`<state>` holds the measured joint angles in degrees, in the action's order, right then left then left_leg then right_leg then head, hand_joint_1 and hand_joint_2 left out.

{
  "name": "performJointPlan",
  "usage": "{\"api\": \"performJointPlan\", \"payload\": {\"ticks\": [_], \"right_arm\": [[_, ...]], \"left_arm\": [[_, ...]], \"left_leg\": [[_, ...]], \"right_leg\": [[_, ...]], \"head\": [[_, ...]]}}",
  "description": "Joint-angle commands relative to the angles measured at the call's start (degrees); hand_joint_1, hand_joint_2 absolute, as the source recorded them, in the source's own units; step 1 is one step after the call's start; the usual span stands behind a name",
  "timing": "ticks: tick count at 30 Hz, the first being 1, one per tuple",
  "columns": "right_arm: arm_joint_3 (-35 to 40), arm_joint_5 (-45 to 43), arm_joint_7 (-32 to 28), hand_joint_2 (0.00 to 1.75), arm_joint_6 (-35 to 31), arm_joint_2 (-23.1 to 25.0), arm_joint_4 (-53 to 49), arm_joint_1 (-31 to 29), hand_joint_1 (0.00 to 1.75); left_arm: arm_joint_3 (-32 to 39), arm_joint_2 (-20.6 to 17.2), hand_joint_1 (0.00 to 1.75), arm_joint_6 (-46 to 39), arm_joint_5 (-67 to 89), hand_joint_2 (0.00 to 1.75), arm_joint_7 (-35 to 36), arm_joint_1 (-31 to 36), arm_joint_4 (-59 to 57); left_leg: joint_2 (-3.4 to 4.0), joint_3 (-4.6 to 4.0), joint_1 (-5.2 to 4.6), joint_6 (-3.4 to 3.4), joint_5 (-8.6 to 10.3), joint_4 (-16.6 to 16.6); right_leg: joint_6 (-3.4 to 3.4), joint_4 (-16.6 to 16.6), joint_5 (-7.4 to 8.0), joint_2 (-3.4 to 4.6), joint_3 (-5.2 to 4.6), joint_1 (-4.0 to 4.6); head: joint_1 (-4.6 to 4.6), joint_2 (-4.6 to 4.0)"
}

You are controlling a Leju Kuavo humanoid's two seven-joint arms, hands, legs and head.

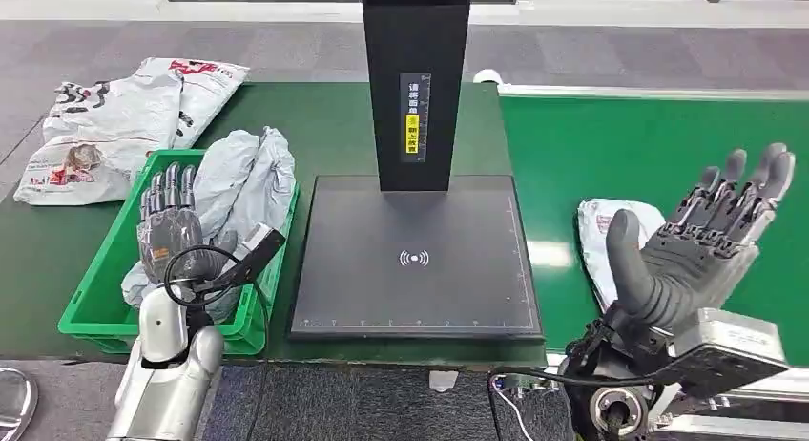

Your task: Moved the parcel from conveyor to table for the left to box.

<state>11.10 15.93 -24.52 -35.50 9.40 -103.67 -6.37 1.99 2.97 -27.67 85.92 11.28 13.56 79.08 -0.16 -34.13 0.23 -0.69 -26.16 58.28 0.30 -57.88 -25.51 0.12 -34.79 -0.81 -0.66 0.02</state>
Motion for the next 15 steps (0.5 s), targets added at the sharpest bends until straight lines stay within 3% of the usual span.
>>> {"api": "performJointPlan", "payload": {"ticks": [1,12,15], "right_arm": [[-2.6,-0.3,0.3,1.75,0.1,0.1,3.1,-1.8,0.0],[-2.6,-0.4,0.2,1.75,-0.2,0.1,3.2,-1.9,0.0],[-2.8,-0.6,0.0,1.75,-0.3,-0.1,3.0,-1.5,0.0]], "left_arm": [[-0.7,0.2,0.0,0.2,-0.3,1.75,-0.1,2.3,-3.6],[-2.5,0.6,0.0,1.2,-1.8,1.75,-0.8,3.6,-4.1],[-4.7,1.8,0.0,1.2,-11.6,1.75,-6.8,4.8,-3.1]], "left_leg": [[-0.06,0.09,0.02,0.01,0.03,-0.1],[-0.1,0.1,0.05,0.01,0.03,-0.1],[-0.16,0.06,0.05,0.01,0.03,0.0]], "right_leg": [[-0.02,0.1,0.02,-0.08,0.12,0.03],[-0.02,0.1,0.01,-0.13,0.16,0.06],[-0.02,0.1,0.0,-0.18,0.14,0.06]], "head": [[0.0,-0.02],[0.0,0.0],[0.0,-0.02]]}}
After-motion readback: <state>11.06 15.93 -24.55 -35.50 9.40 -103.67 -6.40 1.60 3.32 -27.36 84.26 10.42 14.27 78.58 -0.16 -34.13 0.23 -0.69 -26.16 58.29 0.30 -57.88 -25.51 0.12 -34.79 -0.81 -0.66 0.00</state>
